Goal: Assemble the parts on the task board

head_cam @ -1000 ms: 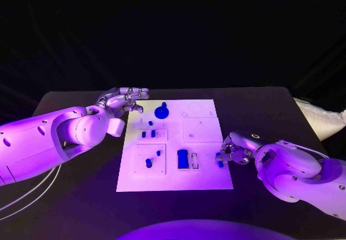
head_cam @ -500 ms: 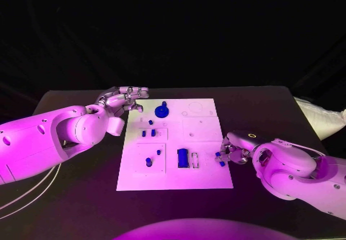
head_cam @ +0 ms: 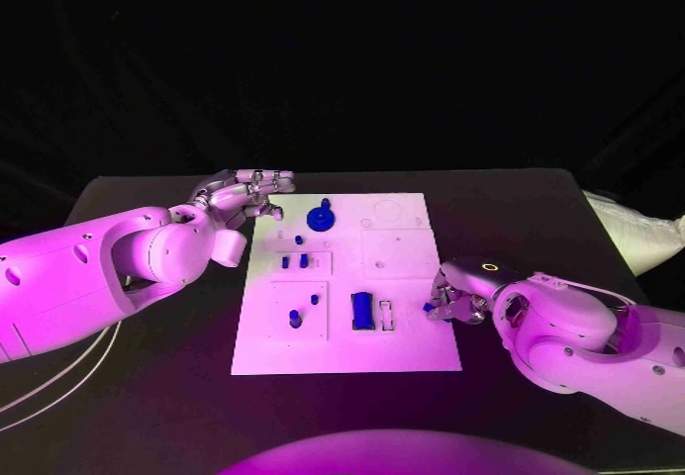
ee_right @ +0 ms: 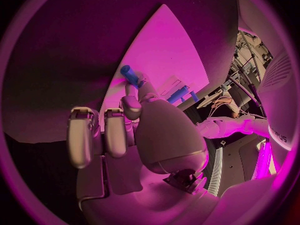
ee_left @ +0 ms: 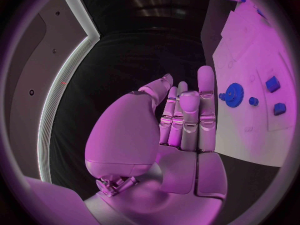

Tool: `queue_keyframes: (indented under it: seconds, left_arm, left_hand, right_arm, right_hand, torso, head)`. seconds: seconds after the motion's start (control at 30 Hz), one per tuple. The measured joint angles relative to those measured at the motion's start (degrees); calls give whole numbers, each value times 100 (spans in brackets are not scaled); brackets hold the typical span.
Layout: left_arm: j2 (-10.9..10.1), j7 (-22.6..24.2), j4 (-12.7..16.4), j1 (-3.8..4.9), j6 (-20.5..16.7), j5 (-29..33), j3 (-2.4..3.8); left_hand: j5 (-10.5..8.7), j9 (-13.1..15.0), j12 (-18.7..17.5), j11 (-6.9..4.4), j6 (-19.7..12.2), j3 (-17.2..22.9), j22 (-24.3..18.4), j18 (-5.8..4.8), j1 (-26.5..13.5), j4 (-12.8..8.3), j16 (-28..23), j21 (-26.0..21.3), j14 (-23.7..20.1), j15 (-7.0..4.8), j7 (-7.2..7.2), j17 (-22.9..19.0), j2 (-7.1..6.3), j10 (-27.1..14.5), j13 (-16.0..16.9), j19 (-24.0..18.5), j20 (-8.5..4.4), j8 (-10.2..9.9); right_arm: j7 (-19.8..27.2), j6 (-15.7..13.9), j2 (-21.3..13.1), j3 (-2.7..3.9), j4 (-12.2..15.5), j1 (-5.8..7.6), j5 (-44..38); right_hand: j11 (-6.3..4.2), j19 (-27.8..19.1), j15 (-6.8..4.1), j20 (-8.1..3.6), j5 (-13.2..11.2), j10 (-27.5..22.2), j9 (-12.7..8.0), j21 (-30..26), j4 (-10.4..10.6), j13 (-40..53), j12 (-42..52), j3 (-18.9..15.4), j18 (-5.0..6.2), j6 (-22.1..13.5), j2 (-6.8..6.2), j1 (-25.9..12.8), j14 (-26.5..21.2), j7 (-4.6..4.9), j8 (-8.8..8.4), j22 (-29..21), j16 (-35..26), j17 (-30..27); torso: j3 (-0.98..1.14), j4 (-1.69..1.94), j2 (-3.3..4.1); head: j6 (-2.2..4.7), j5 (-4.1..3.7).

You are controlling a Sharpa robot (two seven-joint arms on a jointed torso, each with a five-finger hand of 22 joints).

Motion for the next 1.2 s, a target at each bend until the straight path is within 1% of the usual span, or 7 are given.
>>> queue_keyframes:
  seconds: [0.33, 0.47, 0.6, 0.77, 0.9, 1.0, 1.2]
  left_arm:
    - [4, -17, -2, 0, 17, 0, 0]
    - [4, -23, -2, 0, 24, 0, 0]
    - [7, -28, -2, 0, 29, 0, 0]
    - [18, -40, -2, 0, 37, -8, 0]
    - [20, -47, -1, 0, 41, -13, 0]
    - [21, -51, 0, 0, 43, -17, 0]
    - [22, -60, 5, 0, 57, -23, 0]
  left_hand:
    - [0, 0, 0, 1, -1, 0, 0, 1, 0, 0, 0, 0, 0, 0, 1, 0, 0, -1, 0, 0, 0, 0]
    - [0, 0, 0, 1, -1, 0, 0, 0, 0, 0, 0, 0, 0, 0, 1, 0, 0, -1, 0, 0, 0, 0]
    - [0, 0, 0, 1, -1, 0, 0, 1, 0, 0, 0, 0, 0, 0, 1, -7, 0, -1, 0, 0, 0, 0]
    - [0, 0, 0, 1, -1, 0, 1, 0, 0, 0, 0, 0, -20, -20, 1, -6, 0, -1, 0, 0, 0, 0]
    - [0, 0, 0, 1, -1, 0, 1, 1, 0, 0, 0, 0, -20, -20, 0, -6, 0, -1, 0, 0, 0, 0]
    - [0, 0, 0, 1, -1, 0, 1, 0, 0, 0, 0, 0, -20, -20, 0, -6, 0, -1, 0, 0, 0, 0]
    - [0, 0, 0, 1, 0, 0, 1, 0, 0, 0, 0, 0, -29, -12, 1, -21, 0, 0, 0, 0, 0, 0]
  right_arm:
    - [2, 21, 82, -1, -8, -2, -133]
    - [-8, -188, 80, -13, 0, -14, 82]
    - [1, -494, 87, -39, 27, -35, 473]
    - [48, -898, 138, -68, 39, -50, 1201]
    - [98, -1100, 214, -69, 39, -43, 1736]
    - [145, -1192, 278, -68, 25, -34, 2166]
    - [215, -1275, 376, -67, -17, -23, 2826]
  right_hand:
    - [-4, 0, 2, 0, 116, 4, 41, 0, -101, -12, -45, 473, 0, 24, -43, 43, 1, -25, -67, 0, 0, 0]
    - [-4, 21, 2, -21, 217, 5, 41, 0, 34, 6, -46, 728, 0, 9, 131, -131, 1, -10, -132, 0, -1, 3]
    - [-7, 21, 2, -21, 350, 18, 40, 3, 248, 20, -46, 960, 0, -41, 200, -249, 1, -12, -172, -1, -1, 4]
    - [-53, 41, -19, -41, 627, 114, 36, 28, 487, 141, 1, 1468, 0, -57, -63, -656, -18, -28, -171, 4, 33, 4]
    - [-65, 41, -24, -41, 672, 165, 37, 28, 607, 162, 43, 1841, 0, -29, -274, -867, -23, -14, -168, 4, 33, 3]
    - [-69, 41, -24, -41, 931, 180, 37, 28, 665, 174, 43, 1992, 0, 2, -403, -995, -23, -4, -168, 4, 56, 3]
    - [-65, 41, -24, -41, 1161, 202, 174, 28, 700, 221, 67, 2072, 0, 23, -499, -1091, -23, -23, -167, 3, 56, 3]
  torso:
    - [-1, 7, -1]
    - [0, 9, 1]
    - [-1, 10, 2]
    - [-1, 14, 3]
    - [-2, 16, 5]
    - [-2, 14, 8]
    - [-2, 6, 8]
  head:
    - [-8, -8]
    - [-5, 4]
    - [-3, 9]
    - [-6, 14]
    - [-19, 19]
    - [-25, 23]
    - [-42, 35]
